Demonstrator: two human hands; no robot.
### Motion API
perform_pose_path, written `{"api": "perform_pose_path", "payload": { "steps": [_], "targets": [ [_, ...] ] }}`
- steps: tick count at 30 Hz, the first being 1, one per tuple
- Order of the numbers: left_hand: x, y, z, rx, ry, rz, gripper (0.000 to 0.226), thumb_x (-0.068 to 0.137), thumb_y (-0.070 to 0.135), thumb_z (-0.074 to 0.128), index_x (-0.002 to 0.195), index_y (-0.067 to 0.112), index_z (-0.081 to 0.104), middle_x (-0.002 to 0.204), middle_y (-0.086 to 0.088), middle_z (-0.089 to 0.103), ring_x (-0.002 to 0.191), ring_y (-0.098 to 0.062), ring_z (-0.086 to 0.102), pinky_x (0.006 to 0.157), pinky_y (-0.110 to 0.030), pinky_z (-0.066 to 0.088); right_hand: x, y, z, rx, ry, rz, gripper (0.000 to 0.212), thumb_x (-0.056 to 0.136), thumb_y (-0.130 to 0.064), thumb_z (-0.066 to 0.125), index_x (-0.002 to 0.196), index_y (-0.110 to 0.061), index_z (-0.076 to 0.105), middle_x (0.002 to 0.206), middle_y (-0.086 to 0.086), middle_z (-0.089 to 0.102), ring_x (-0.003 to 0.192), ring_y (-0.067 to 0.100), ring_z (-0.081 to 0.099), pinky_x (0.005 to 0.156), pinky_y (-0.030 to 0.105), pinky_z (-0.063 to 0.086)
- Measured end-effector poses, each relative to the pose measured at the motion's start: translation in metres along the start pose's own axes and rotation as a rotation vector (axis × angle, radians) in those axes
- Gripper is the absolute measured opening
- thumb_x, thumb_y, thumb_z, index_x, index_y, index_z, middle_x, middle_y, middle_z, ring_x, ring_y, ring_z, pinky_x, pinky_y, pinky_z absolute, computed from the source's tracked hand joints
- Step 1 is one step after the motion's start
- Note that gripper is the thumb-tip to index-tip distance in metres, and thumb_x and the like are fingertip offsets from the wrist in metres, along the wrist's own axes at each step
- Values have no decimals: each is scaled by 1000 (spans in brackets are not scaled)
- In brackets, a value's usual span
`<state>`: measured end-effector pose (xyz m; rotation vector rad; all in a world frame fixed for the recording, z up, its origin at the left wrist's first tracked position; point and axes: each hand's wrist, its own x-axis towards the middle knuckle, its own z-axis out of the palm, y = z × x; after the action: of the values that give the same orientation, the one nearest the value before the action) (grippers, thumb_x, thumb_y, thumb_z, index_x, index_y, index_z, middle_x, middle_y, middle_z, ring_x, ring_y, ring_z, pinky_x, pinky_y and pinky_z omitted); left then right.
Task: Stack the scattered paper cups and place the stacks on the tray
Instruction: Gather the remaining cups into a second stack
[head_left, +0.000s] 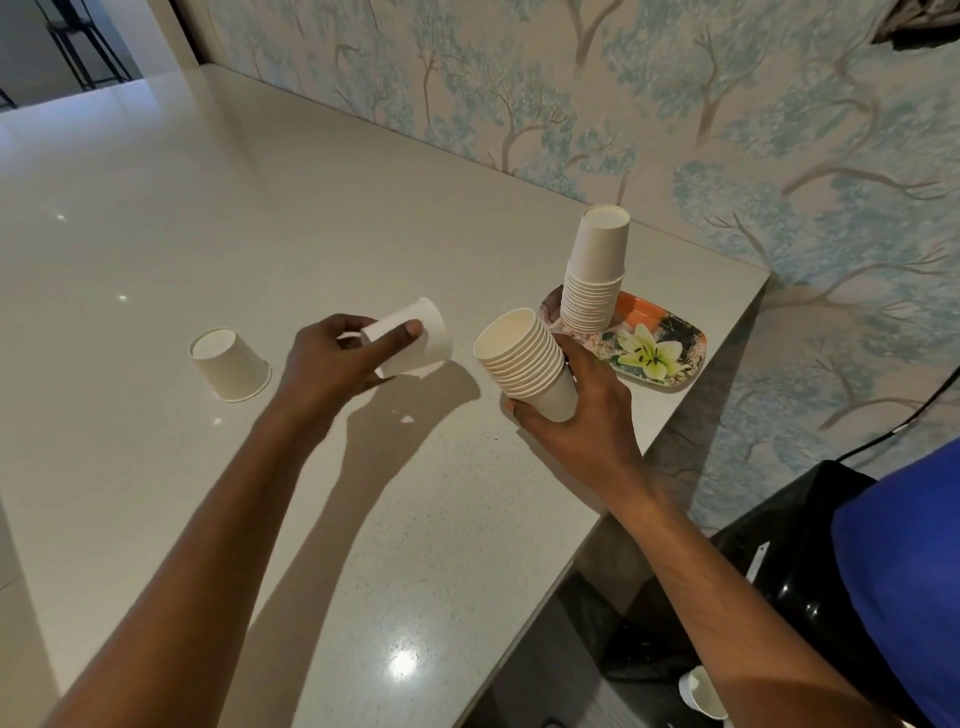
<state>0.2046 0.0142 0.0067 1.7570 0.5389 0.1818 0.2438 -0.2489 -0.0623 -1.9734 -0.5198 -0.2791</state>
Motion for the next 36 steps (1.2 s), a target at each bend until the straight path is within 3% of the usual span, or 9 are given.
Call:
{"api": "perform_pose_path", "payload": {
  "steps": [3,6,12,16,18,24,30,36],
  "targets": [
    [-9,-6,15,-229,-78,-80,76,63,50,89,118,4,62,112,-23,70,92,-31,76,88,-44,60,-1,-4,3,12,15,-3,70,81,-33,86,141,-20,51,131,-7,62,115,8,60,92,21,56],
    [-15,-14,23,-276,-137,-121,78,68,51,84,124,5,58,115,-22,69,94,-29,76,91,-43,60,-2,-7,3,37,30,7,73,82,-33,85,143,-20,49,136,-8,61,118,7,59,93,20,55],
    [-21,-21,27,-92,-285,-48,80,64,57,85,131,20,60,112,-8,72,103,-27,72,91,-42,60,-4,-10,2,53,42,8,76,82,-36,85,147,-21,47,142,-7,59,124,8,59,99,32,58],
    [-24,-20,30,65,-411,85,76,68,57,83,135,42,50,127,3,62,108,-21,67,86,-37,62,-5,-12,1,46,36,11,76,82,-36,84,146,-21,47,141,-6,59,123,9,59,98,35,59],
    [-25,-19,32,118,-422,165,75,72,54,84,136,43,47,129,4,58,106,-22,67,79,-31,62,-5,-14,2,37,44,-3,74,82,-36,85,144,-20,49,137,-6,61,119,9,60,95,34,60],
    [-22,-21,33,266,-265,200,84,63,61,79,133,32,43,123,1,61,98,-16,67,72,-24,61,-5,-6,1,6,47,12,76,81,-39,86,144,-19,49,136,-4,61,119,14,60,93,43,59],
    [-18,-12,29,67,-17,179,87,55,69,85,123,25,52,111,-1,66,92,-17,70,76,-38,63,-5,0,-5,-63,45,0,75,81,-41,85,143,-20,49,135,-4,61,119,15,60,93,44,59],
    [-11,7,26,-78,13,266,86,70,58,80,142,24,50,126,-1,61,105,-19,69,84,-37,62,-8,0,-5,-106,22,-23,77,81,-39,84,146,-19,47,139,0,59,123,14,57,98,37,57]
  ]
}}
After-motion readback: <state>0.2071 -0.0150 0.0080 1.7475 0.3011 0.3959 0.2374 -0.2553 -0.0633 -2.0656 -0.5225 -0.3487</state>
